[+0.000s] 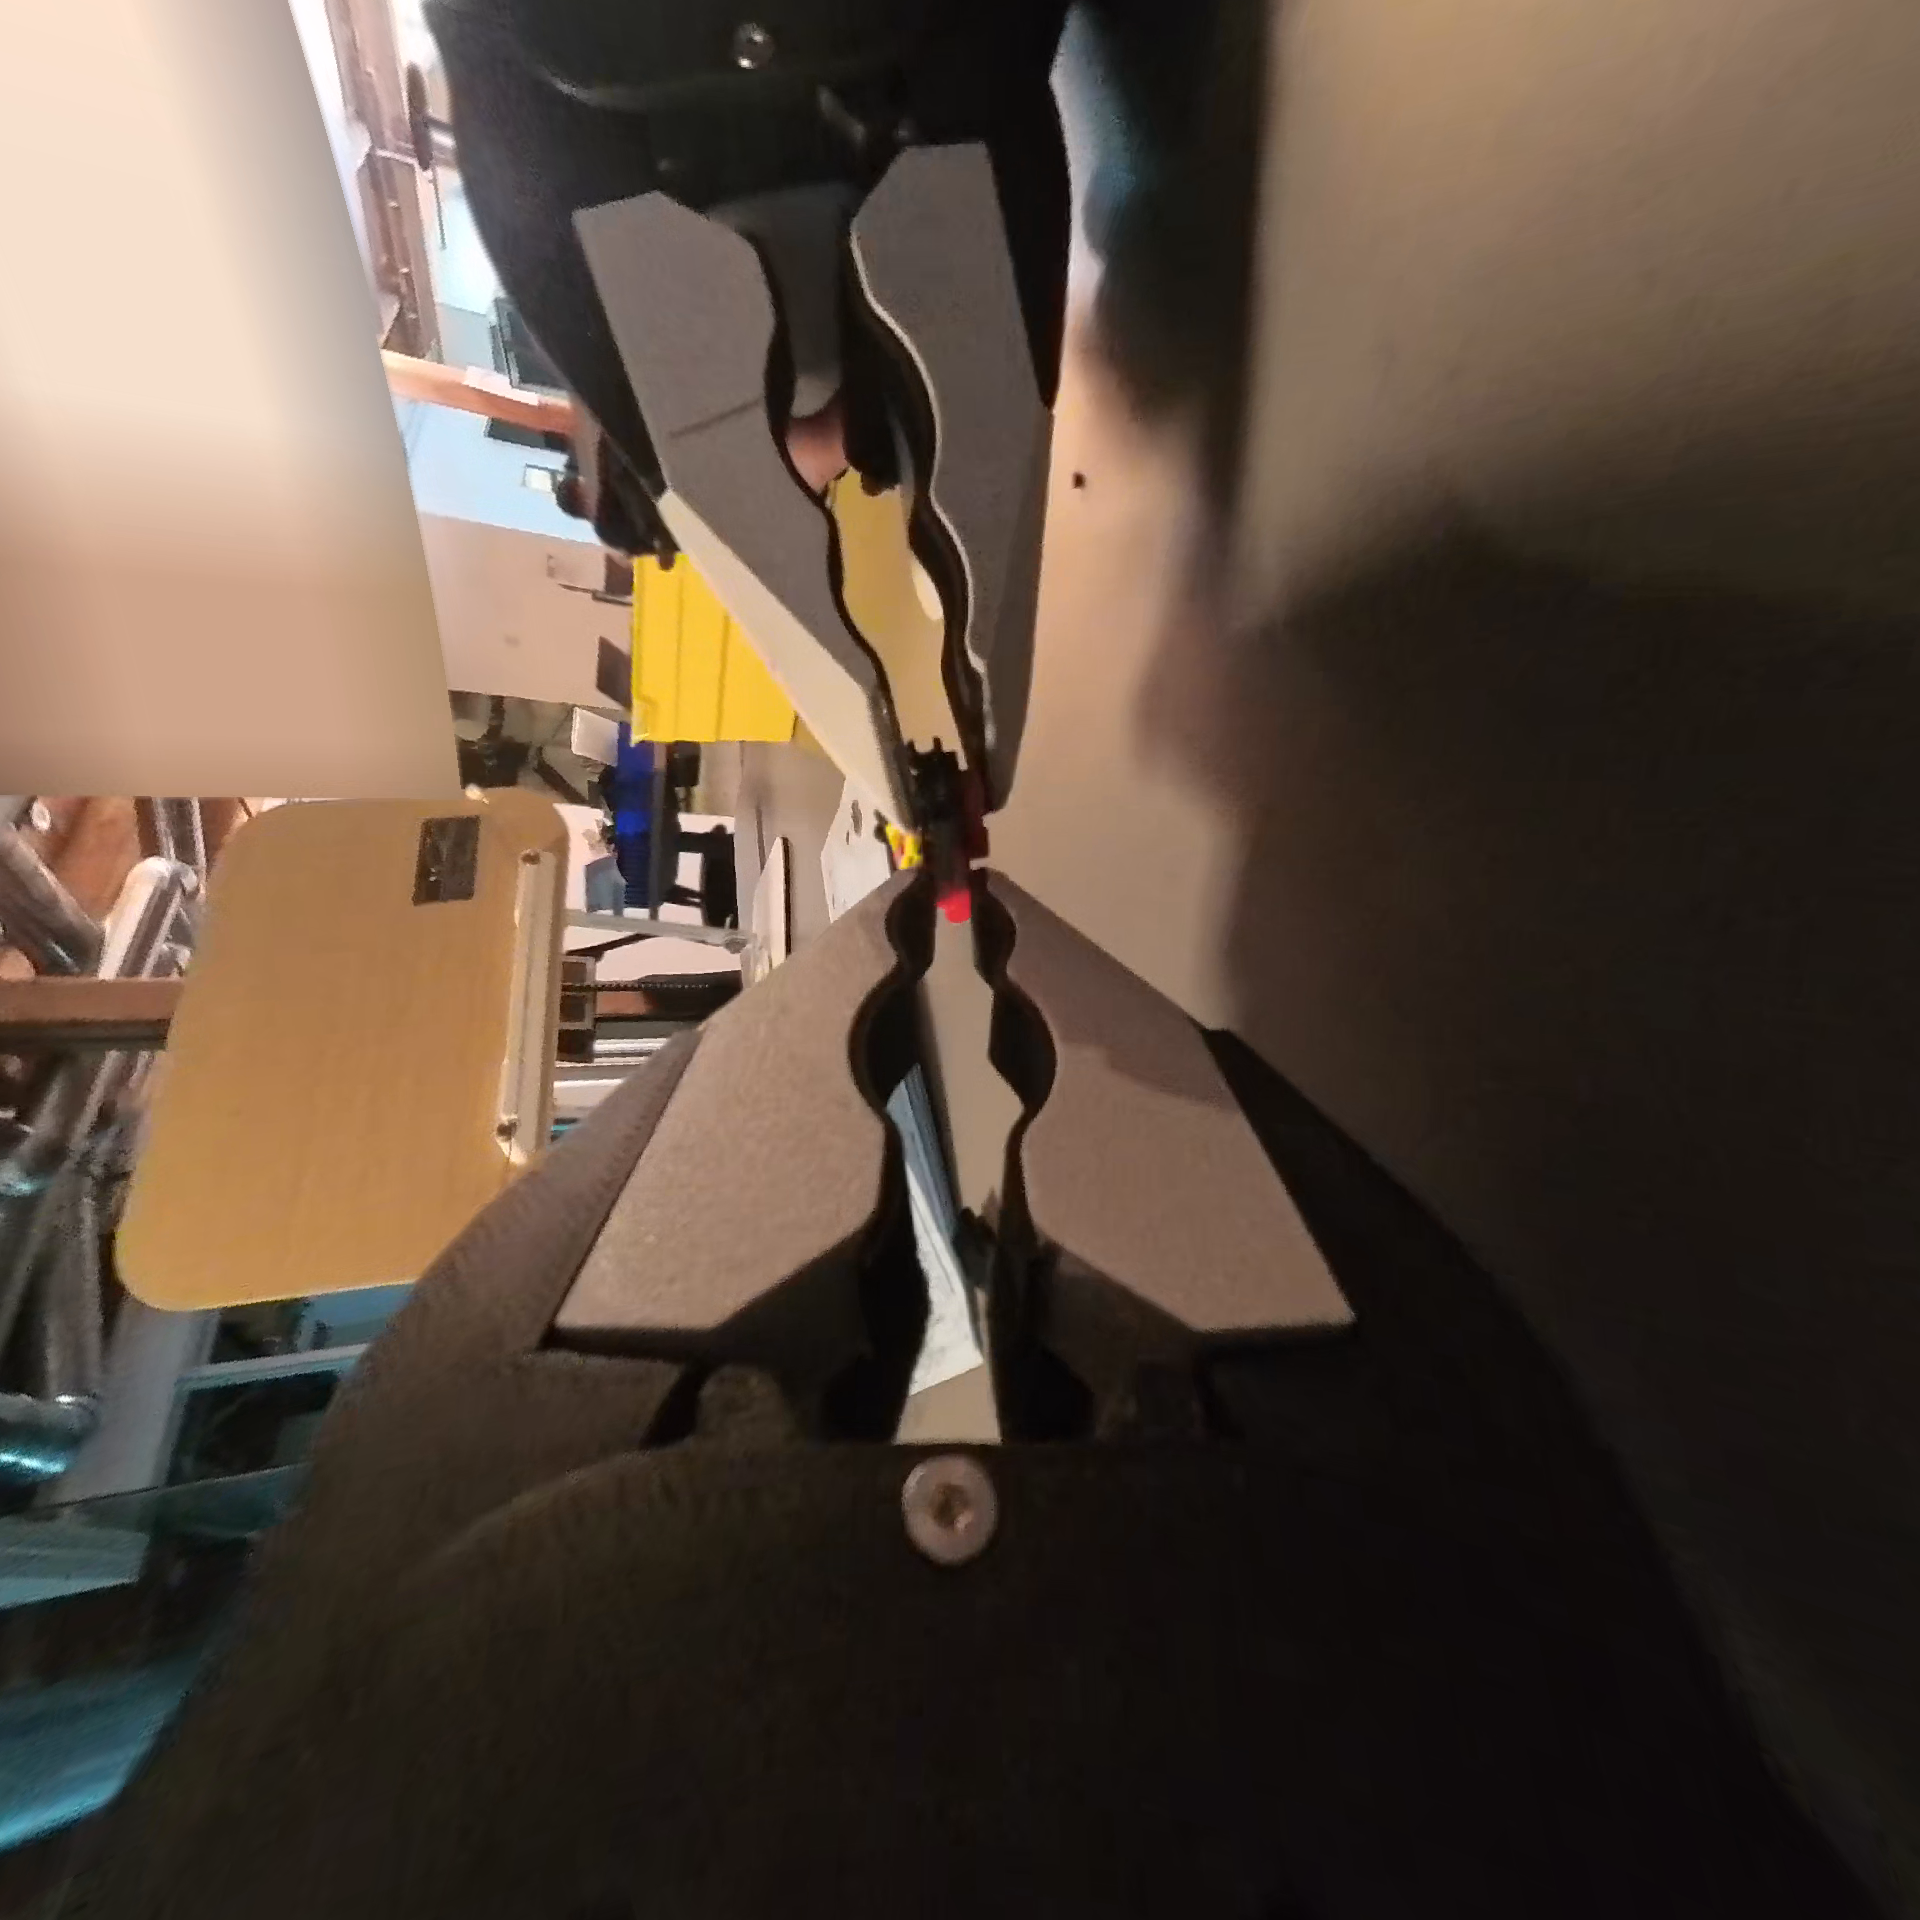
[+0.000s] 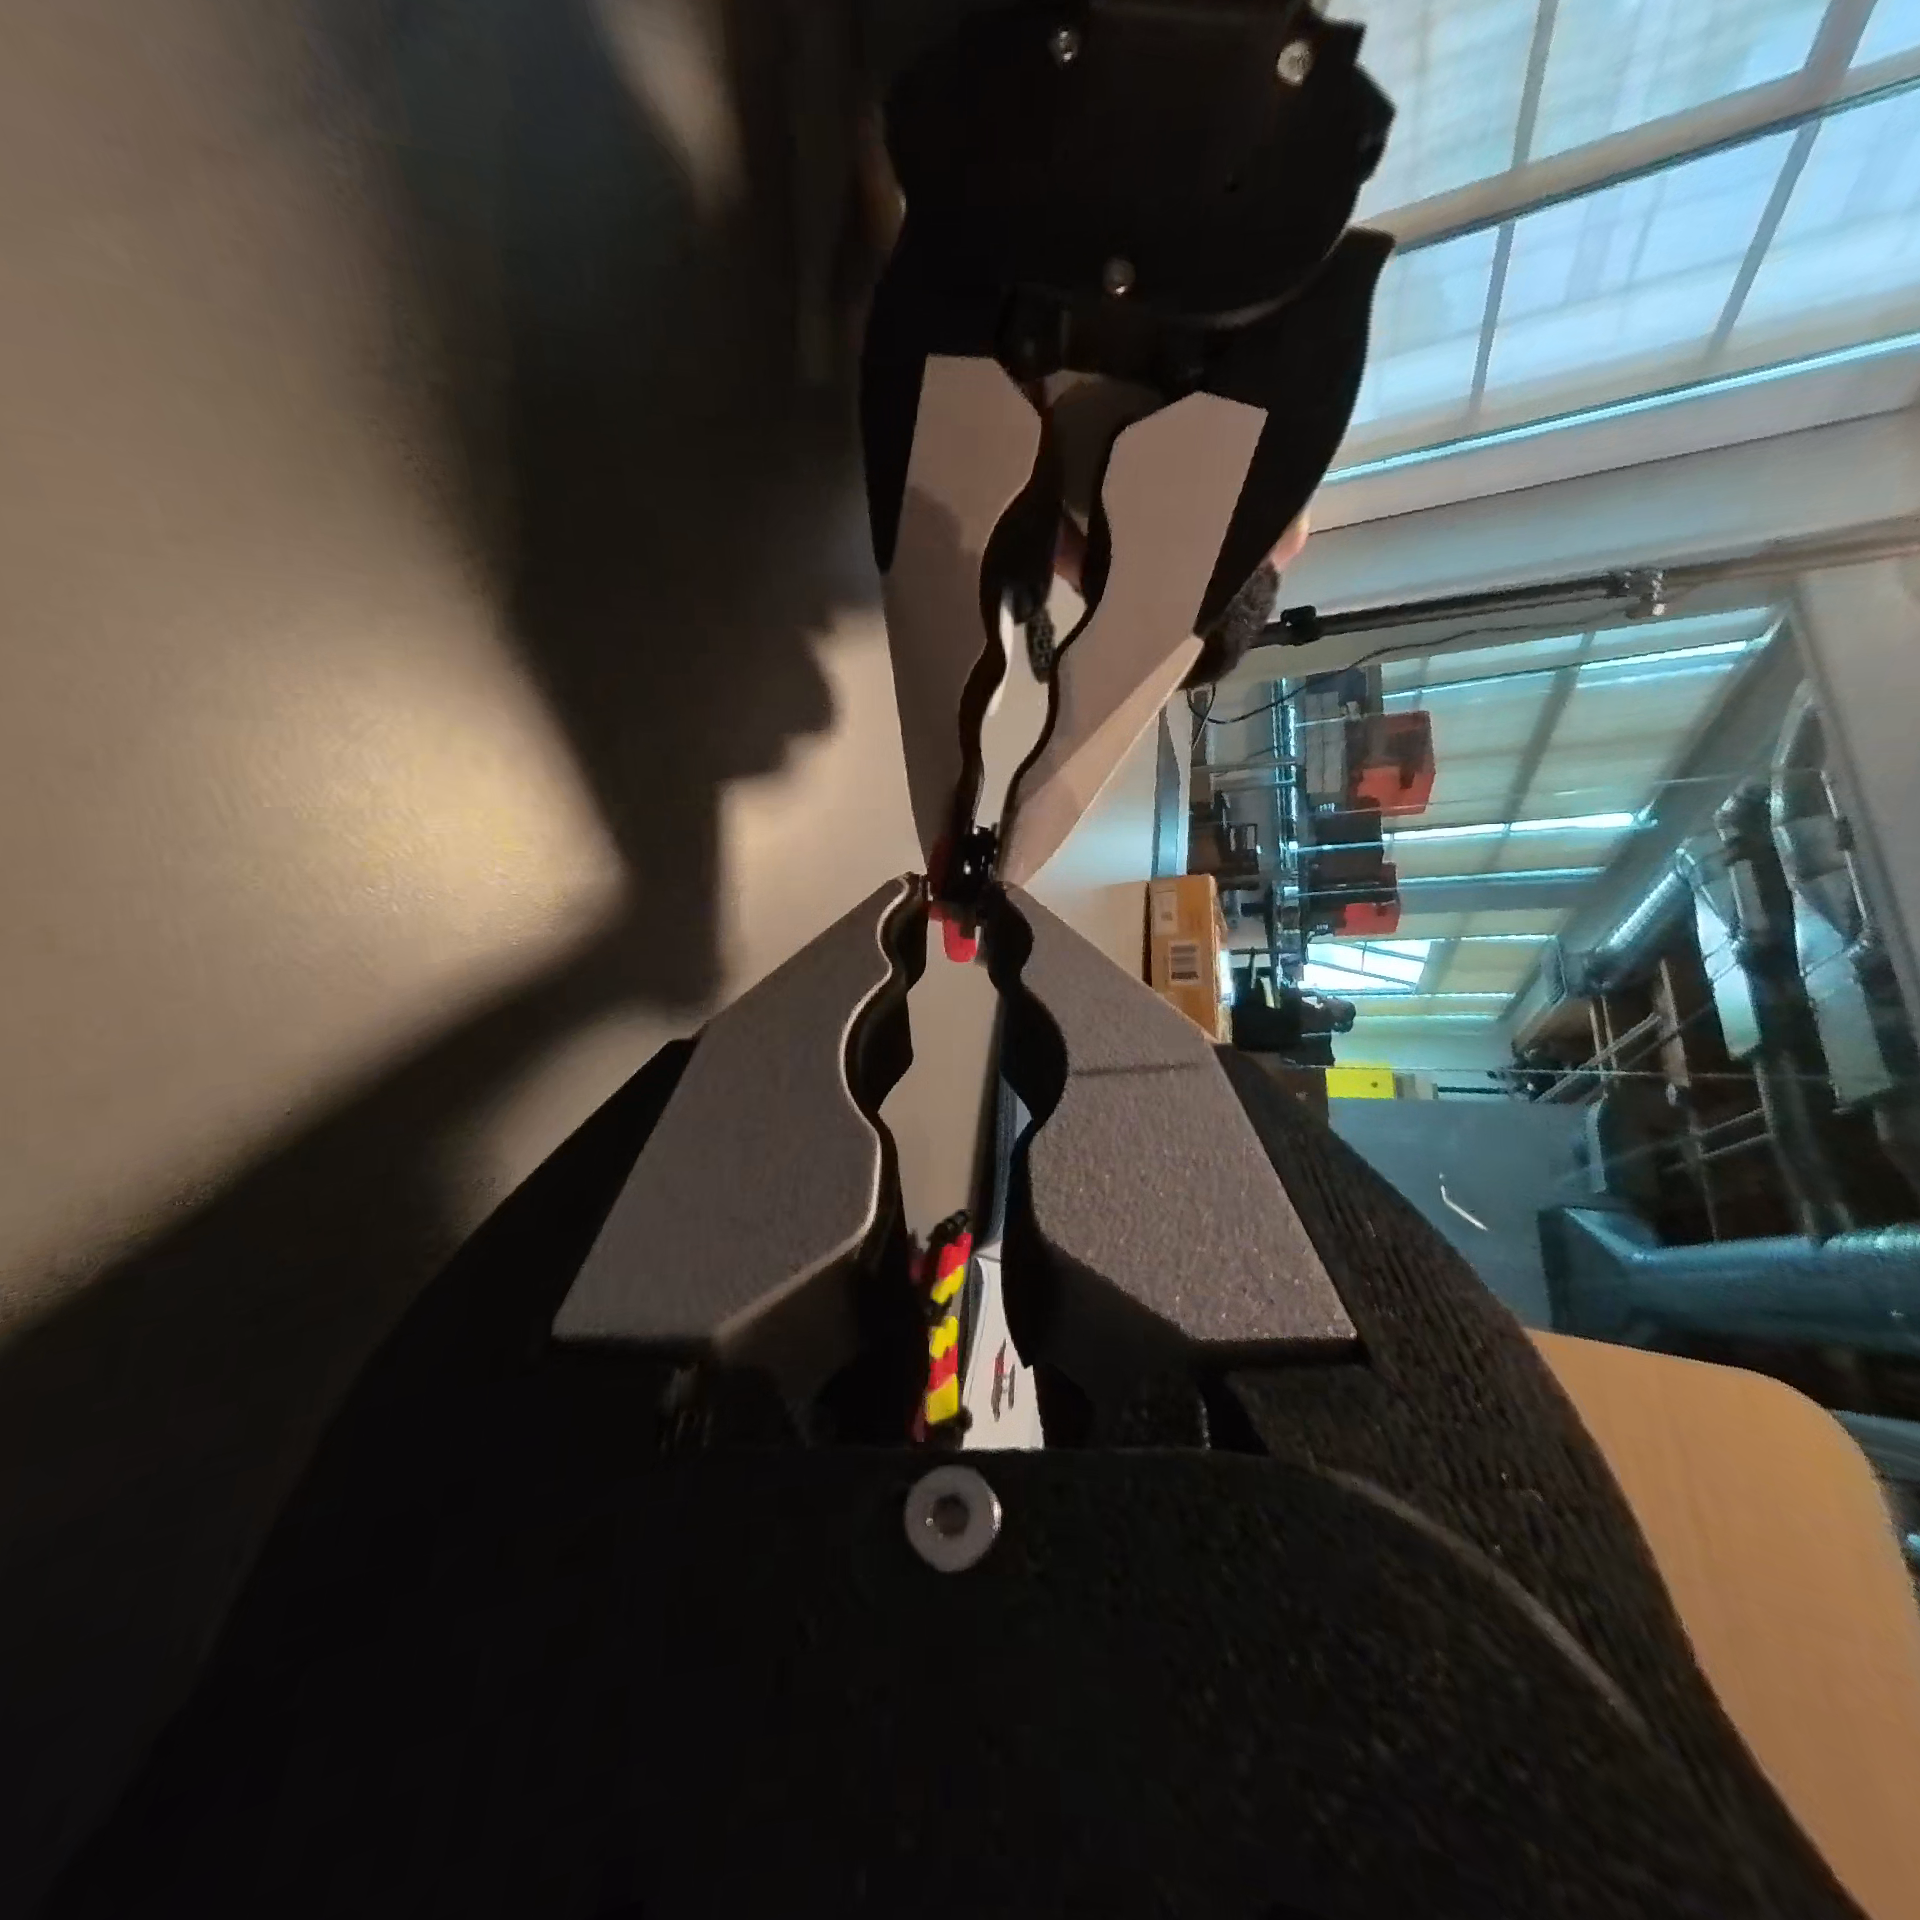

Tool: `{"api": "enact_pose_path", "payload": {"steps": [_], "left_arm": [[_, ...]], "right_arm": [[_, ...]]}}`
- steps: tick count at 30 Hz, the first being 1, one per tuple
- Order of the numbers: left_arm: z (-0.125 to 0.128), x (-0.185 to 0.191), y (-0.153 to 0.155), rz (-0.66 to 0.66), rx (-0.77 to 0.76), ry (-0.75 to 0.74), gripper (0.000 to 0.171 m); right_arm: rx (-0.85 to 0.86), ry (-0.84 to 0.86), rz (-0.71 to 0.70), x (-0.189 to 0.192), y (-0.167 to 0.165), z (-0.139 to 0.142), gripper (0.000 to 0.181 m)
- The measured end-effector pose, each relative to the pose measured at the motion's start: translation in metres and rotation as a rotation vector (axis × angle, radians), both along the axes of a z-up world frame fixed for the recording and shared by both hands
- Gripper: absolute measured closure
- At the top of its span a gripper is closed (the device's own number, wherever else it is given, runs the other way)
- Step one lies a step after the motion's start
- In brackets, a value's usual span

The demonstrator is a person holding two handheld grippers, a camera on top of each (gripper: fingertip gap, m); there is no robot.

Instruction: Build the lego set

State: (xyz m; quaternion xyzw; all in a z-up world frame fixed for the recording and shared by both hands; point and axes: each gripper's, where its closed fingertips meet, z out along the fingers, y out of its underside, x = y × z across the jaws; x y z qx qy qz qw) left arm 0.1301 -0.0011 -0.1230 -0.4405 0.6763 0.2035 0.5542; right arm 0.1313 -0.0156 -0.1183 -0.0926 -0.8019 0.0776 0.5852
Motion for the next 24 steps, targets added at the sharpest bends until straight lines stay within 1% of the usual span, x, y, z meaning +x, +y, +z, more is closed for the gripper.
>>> {"api": "enact_pose_path", "payload": {"steps": [5, 9, 11, 12, 13, 15, 18, 21, 24], "left_arm": [[-0.006, 0.000, 0.000, 0.012, 0.025, 0.074, 0.166], [-0.008, -0.001, 0.003, 0.029, 0.016, 0.038, 0.166], [-0.010, 0.000, 0.004, 0.029, -0.033, -0.024, 0.165], [-0.012, -0.001, 0.006, 0.043, -0.072, -0.053, 0.160], [-0.013, -0.004, 0.009, 0.068, -0.103, -0.077, 0.150], [-0.009, -0.013, 0.019, 0.137, -0.119, -0.143, 0.143], [0.005, -0.025, 0.030, 0.202, -0.123, -0.277, 0.142], [0.017, -0.035, 0.038, 0.246, -0.158, -0.426, 0.138], [0.024, -0.041, 0.041, 0.254, -0.216, -0.543, 0.136]], "right_arm": [[0.012, -0.020, 0.006, 0.000, -0.001, -0.006, 0.172], [-0.001, -0.034, 0.003, 0.000, 0.003, -0.009, 0.172], [-0.007, -0.036, -0.002, 0.000, 0.006, -0.009, 0.172], [-0.010, -0.037, -0.005, 0.000, 0.008, -0.009, 0.172], [-0.019, -0.047, -0.017, 0.001, 0.013, -0.010, 0.172], [-0.025, -0.078, -0.063, 0.002, 0.028, -0.015, 0.172], [-0.035, -0.147, -0.113, 0.005, 0.046, -0.027, 0.172], [-0.083, -0.209, -0.122, 0.008, 0.050, -0.035, 0.171], [-0.183, -0.258, -0.131, 0.010, 0.049, -0.034, 0.168]]}}
